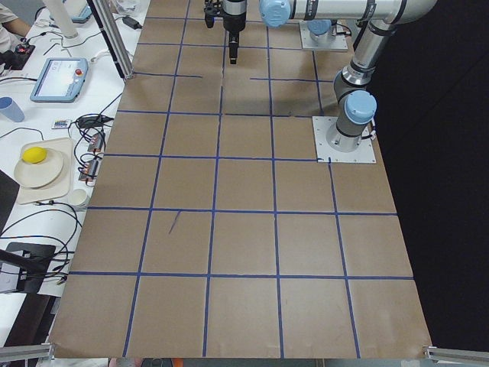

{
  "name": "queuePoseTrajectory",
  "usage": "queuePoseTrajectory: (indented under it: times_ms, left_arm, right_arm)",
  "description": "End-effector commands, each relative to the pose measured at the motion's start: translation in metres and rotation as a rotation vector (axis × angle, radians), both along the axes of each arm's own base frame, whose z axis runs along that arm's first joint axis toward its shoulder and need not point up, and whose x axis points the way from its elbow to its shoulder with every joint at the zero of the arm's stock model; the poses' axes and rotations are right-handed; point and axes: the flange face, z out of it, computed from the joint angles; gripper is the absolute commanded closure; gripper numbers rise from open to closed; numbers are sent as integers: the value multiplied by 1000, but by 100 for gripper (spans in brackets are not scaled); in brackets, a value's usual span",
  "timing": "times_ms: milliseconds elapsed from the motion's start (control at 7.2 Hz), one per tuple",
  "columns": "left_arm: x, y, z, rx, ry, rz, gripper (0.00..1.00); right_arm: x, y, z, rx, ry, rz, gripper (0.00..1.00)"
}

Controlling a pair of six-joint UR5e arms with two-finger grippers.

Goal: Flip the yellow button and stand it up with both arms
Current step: 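Lower the button with the right gripper, cap up, onto the table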

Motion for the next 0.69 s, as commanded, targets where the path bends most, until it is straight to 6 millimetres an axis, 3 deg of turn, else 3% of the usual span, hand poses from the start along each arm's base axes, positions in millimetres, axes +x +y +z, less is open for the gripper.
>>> queuePoseTrajectory:
  times_ms: [0, 556]
  left_arm:
    - [2, 0, 3, -1, -7, 4, 0]
    - [3, -1, 5, -4, -7, 4, 0]
  right_arm:
    - [-1, -3, -4, -9, 5, 2, 97]
    - [-2, -3, -22, -19, 10, -7, 95]
